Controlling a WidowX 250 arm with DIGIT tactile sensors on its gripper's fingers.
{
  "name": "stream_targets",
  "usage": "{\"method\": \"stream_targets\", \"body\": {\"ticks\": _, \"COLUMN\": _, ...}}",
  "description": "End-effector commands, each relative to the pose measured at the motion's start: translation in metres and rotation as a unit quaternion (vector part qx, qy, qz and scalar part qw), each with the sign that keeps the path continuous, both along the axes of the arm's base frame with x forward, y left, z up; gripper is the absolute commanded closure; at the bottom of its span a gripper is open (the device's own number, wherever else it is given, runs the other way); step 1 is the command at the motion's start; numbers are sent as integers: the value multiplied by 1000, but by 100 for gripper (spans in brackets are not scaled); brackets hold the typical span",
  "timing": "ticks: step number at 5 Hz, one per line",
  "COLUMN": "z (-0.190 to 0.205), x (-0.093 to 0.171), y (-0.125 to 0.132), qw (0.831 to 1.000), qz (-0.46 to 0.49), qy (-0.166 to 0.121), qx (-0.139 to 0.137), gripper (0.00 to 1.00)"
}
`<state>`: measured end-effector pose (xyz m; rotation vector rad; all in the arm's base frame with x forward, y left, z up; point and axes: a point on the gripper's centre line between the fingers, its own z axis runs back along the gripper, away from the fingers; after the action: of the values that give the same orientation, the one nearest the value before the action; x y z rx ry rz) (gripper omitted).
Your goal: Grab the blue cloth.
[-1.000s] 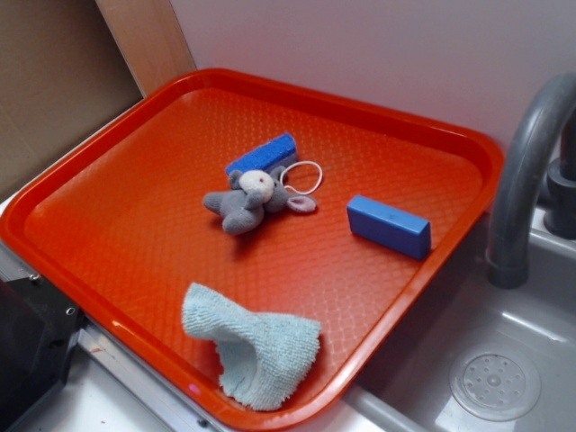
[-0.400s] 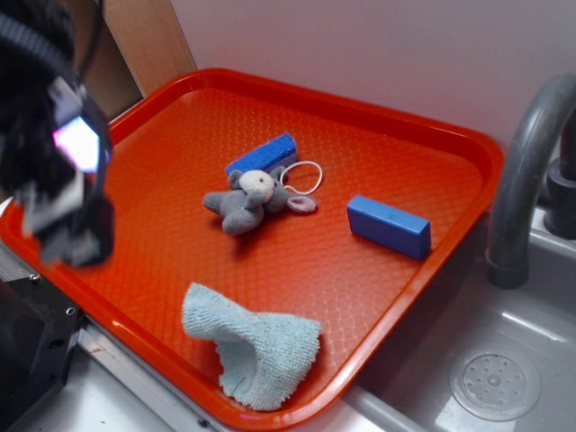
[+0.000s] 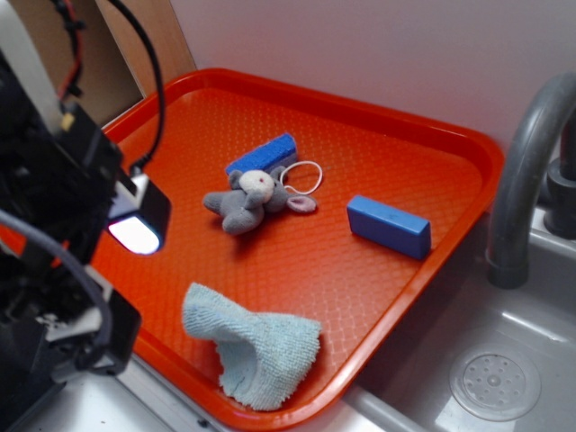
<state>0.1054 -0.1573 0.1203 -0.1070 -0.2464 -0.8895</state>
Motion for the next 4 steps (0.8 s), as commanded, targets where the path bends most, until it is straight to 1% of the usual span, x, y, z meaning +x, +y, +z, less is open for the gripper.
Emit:
{"method": "stream_targets", "body": {"ticks": 1, "z": 7, "x": -8, "y": 0, "qw": 1000, "qz": -1, "qy": -8, "qx": -11, "gripper": 0}}
{"method": "stream_targets", "body": {"ticks": 2, "z": 7, "x": -8, "y": 0, "qw": 1000, "qz": -1, "qy": -8, "qx": -11, "gripper": 0}}
{"method": "stream_targets", "body": {"ticks": 3, "z": -41, "x": 30, "y": -14, "qw": 998, "qz": 13, "qy": 57, "qx": 32, "gripper": 0}}
{"method": "stream_targets", "body": {"ticks": 4, "z": -73, "x": 40, "y": -38, "qw": 996, "qz": -17, "qy": 73, "qx": 41, "gripper": 0}}
